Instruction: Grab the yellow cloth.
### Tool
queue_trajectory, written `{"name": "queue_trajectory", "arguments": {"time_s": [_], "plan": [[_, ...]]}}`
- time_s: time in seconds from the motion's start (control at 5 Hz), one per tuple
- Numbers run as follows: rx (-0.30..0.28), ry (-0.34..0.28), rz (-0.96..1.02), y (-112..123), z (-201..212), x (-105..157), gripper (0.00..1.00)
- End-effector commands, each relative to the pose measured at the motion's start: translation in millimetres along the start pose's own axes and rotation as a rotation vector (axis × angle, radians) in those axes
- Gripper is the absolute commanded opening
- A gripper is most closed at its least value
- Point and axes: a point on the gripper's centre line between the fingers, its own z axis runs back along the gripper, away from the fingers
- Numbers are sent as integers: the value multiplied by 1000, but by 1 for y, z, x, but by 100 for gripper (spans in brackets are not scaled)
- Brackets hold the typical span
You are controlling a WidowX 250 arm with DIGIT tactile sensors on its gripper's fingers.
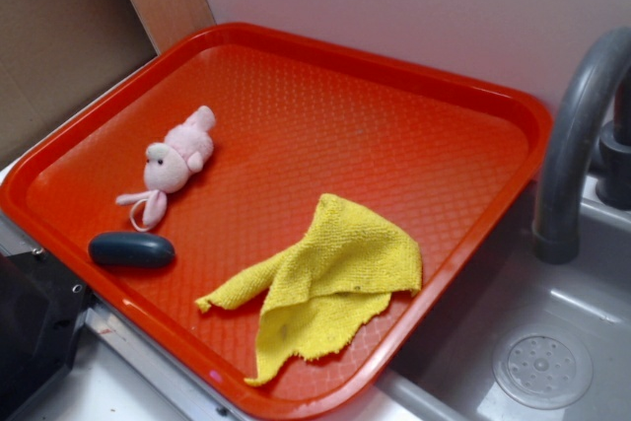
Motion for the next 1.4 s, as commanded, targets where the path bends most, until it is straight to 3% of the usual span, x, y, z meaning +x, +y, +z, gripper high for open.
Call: {"name": "queue_trajectory", "arguments": {"time_s": [0.0,0.2,0.4,0.6,0.8,1.0,1.2], "plan": [[0,0,0,0,0,0,100],[-74,-42,-241,-51,-36,35,100],[-163,-177,-412,-102,-53,52,100],[-333,-252,-556,-140,-78,50,100],[-244,-172,-700,-157,-114,17,100],[-215,-43,-757,-158,-128,5,100],[-215,-43,-757,-158,-128,5,100]]}}
